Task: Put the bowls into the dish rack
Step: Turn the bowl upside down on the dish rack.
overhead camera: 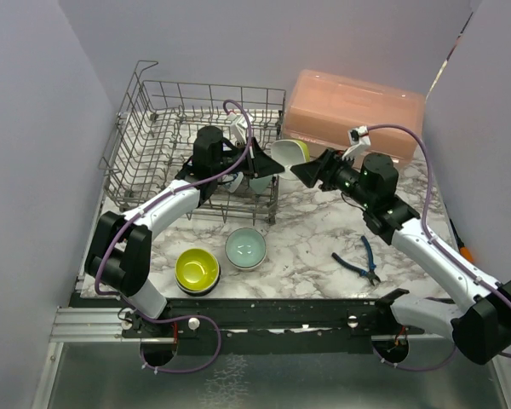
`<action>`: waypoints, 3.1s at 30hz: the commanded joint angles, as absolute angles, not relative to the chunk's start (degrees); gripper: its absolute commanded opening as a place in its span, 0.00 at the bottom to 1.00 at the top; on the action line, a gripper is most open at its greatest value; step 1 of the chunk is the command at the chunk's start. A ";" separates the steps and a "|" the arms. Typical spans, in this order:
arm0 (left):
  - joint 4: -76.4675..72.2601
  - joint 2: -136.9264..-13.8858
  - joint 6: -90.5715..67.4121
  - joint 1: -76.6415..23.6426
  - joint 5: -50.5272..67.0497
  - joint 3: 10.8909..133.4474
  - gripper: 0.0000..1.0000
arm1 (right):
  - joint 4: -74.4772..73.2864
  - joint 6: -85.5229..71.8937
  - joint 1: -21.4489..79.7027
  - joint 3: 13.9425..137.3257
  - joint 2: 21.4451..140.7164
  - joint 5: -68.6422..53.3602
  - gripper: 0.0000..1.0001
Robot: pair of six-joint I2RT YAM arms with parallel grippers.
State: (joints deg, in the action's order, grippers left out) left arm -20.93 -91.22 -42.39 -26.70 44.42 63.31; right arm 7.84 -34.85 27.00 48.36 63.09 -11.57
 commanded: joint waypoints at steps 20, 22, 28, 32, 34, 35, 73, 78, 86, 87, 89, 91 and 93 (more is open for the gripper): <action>-24.96 -90.26 -42.71 -27.41 51.15 64.21 0.97 | 2.38 -29.34 26.46 53.10 68.80 -11.22 0.00; -24.98 -90.10 -42.65 -27.42 50.75 64.03 0.99 | 2.52 -30.36 26.46 53.48 69.43 -13.22 0.00; -25.04 -88.77 -41.97 -27.42 49.68 63.53 0.93 | 2.81 -32.32 26.46 53.97 70.83 -14.33 0.00; -25.00 -88.94 -41.95 -27.42 49.58 63.47 0.85 | 2.29 -33.23 26.46 54.55 70.78 -13.52 0.00; -24.69 -88.98 -41.99 -27.42 49.28 63.54 0.82 | 2.08 -33.59 26.50 54.80 70.71 -12.82 0.00; -23.96 -89.03 -41.66 -27.38 48.75 63.61 0.80 | 1.78 -33.92 26.46 54.96 70.60 -12.25 0.00; -11.60 -86.60 -31.83 -26.91 42.70 66.68 0.00 | -0.71 -34.60 26.46 56.55 73.00 -15.00 0.26; -11.40 -86.36 -31.55 -25.38 41.86 66.63 0.00 | -0.84 -34.46 26.46 56.05 72.62 -15.02 0.50; -8.70 -84.81 -28.99 -20.28 38.77 67.14 0.00 | -0.69 -33.83 26.46 54.44 70.92 -14.58 0.79; -7.68 -84.51 -28.13 -19.48 37.85 67.54 0.00 | -0.70 -33.60 26.46 54.13 70.69 -14.52 0.82; -5.73 -83.73 -26.34 -17.94 36.12 68.11 0.00 | -0.51 -33.23 26.46 53.32 70.08 -14.41 0.87; -3.56 -82.60 -24.08 -16.50 32.68 68.44 0.00 | -0.59 -32.99 26.46 52.43 69.45 -14.10 0.91; -0.73 -81.41 -21.42 -15.14 28.10 68.82 0.00 | -0.70 -32.57 26.46 51.59 68.70 -13.98 0.95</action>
State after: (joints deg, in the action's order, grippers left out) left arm -5.69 -86.02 -27.90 -17.72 37.30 65.98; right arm -1.32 -34.02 26.20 53.49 70.85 -14.04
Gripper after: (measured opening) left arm 0.525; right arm 0.918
